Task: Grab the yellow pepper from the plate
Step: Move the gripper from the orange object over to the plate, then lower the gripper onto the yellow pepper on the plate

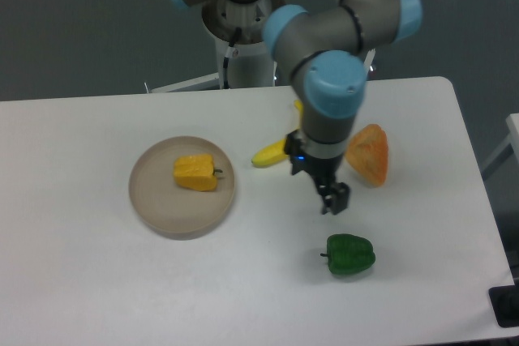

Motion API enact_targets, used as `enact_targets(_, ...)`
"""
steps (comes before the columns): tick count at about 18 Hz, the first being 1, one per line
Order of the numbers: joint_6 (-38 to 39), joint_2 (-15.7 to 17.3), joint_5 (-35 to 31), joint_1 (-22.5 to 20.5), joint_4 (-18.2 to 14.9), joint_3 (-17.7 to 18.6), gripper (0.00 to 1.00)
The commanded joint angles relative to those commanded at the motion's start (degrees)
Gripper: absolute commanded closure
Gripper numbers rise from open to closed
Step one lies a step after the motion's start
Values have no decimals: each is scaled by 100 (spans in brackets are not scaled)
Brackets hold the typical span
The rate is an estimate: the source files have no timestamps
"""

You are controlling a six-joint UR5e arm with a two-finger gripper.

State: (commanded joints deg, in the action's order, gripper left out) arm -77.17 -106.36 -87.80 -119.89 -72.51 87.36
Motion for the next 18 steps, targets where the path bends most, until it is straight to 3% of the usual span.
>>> enact_targets(8,18,18,-79,554,17,141,0)
enact_targets(18,1,-34,-79,862,62,256,0)
